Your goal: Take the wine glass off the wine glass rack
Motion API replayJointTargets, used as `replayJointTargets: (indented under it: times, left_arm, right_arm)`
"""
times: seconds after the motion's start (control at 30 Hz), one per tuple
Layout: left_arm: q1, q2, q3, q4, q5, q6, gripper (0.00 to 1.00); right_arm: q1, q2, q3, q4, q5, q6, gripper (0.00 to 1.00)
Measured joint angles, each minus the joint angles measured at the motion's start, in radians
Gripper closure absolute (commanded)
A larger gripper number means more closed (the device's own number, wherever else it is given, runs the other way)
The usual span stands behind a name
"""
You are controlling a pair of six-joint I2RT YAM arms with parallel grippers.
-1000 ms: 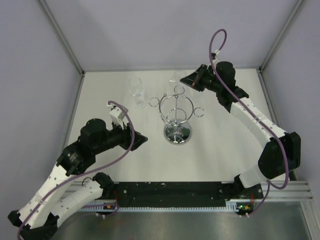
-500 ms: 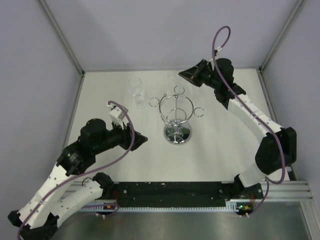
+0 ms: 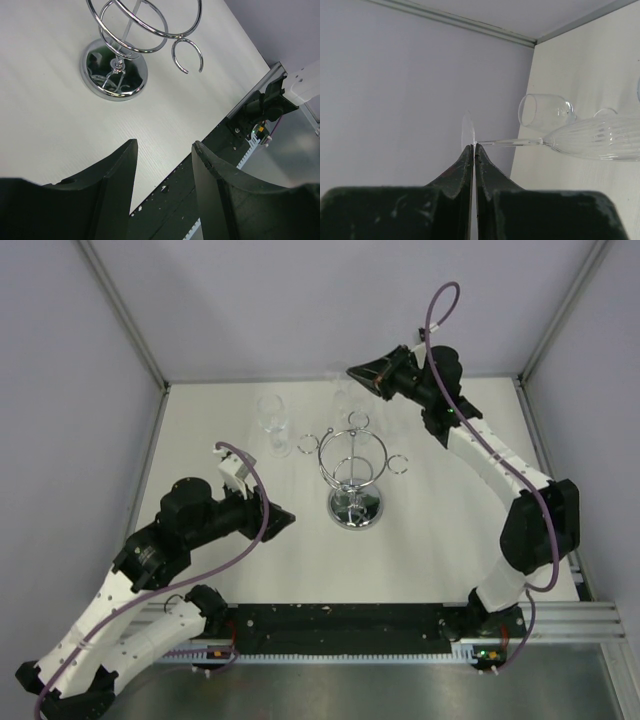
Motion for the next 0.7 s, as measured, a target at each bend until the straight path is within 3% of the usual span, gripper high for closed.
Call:
replayJointTargets:
  times: [0.33, 0.7]
  left_arm:
    - [0.0, 0.0, 0.002, -0.001, 0.002, -0.003, 0.47]
    - [0.0, 0.015, 0.092, 0.044, 0.091, -0.091, 0.46]
  right_arm:
    - [0.002, 0.05, 0.048, 0.104, -0.07, 0.081, 1.0]
    - [0.002, -0.039, 0.096, 0.133, -0.135, -0.021, 1.0]
